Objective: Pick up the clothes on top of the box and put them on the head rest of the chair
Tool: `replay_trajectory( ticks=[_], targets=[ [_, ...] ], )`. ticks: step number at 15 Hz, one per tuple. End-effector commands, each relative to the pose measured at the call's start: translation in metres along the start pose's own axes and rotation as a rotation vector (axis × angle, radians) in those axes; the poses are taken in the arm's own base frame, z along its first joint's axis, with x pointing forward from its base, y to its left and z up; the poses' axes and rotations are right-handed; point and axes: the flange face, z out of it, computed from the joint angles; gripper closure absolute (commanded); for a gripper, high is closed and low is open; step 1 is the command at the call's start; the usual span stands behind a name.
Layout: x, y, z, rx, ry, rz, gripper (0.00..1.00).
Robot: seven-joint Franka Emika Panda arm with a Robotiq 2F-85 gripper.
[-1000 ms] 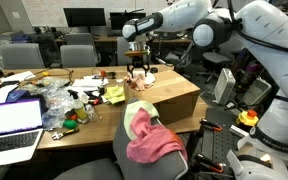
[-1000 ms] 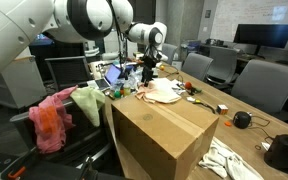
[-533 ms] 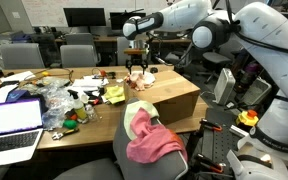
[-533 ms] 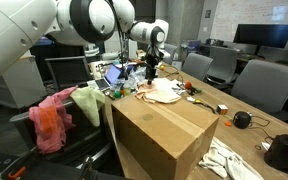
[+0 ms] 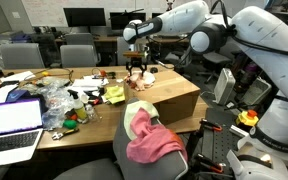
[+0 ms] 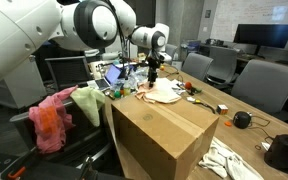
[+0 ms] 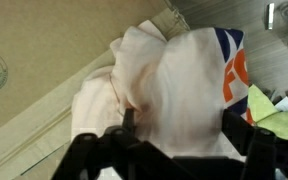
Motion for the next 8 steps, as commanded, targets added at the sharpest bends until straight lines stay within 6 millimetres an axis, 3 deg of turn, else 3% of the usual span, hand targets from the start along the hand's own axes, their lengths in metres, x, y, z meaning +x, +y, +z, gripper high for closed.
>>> replay_trajectory(
  ticks=[1,8],
  targets=[
    [0.0023,-0.0069,-0.0097,0.030,0.022,0.020,0.42],
    [0.0028,-0.0080,-0.0192,0.061,0.029,0.027,0.96]
  ],
)
